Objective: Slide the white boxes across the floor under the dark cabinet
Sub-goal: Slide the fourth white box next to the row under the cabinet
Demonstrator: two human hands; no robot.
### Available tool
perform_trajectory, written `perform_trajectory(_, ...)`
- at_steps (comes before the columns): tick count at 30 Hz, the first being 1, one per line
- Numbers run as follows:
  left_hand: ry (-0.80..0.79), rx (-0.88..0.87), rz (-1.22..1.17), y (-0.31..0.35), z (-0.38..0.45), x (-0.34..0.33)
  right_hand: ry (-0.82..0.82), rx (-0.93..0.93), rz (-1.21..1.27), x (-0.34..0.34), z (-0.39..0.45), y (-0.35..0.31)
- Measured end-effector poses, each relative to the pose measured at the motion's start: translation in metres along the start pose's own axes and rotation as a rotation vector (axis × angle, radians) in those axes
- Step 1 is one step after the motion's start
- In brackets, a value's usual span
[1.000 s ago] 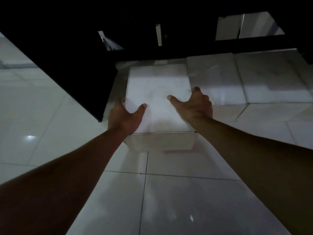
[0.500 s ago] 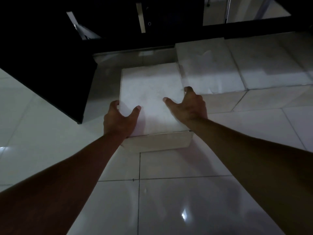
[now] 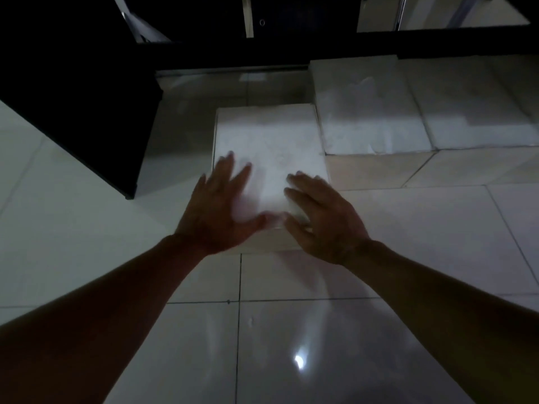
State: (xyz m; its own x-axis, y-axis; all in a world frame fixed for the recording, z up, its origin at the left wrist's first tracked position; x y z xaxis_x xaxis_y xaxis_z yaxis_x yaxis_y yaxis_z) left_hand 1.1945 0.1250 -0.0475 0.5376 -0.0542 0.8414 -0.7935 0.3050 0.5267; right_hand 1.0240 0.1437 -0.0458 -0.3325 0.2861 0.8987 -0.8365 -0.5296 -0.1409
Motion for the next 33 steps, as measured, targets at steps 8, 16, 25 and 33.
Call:
perform_trajectory(8,-0.204,-0.21,0.182,0.01,0.004,-0.013,-0.189,0.081,-0.095,-0.013,0.003,0.006)
perform_trajectory(16,-0.26,-0.036,0.192,-0.006,0.055,-0.023,-0.283,-0.238,-0.255,-0.031,0.034,0.052)
perform_trajectory(25,-0.242,0.039,0.135,-0.009,0.093,-0.033,-0.358,-0.39,-0.342,-0.037,0.054,0.108)
perform_trajectory(33,-0.191,-0.031,0.146,-0.023,0.117,-0.033,-0.387,-0.402,-0.359,-0.046,0.067,0.116)
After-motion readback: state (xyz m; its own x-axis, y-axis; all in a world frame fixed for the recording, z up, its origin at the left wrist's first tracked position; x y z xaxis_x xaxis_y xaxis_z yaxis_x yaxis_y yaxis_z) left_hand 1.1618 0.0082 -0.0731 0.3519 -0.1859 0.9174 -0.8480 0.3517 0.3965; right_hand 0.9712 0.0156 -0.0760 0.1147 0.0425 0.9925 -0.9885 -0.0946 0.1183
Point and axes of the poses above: each hand's wrist, its own z-axis towards the middle knuckle, its own x-axis out of the back of the hand, y = z × x, the point moved 8 cm from there along z, towards the middle knuckle, and after that the axes turned 13 degrees about -z, right-handed, at the moved point
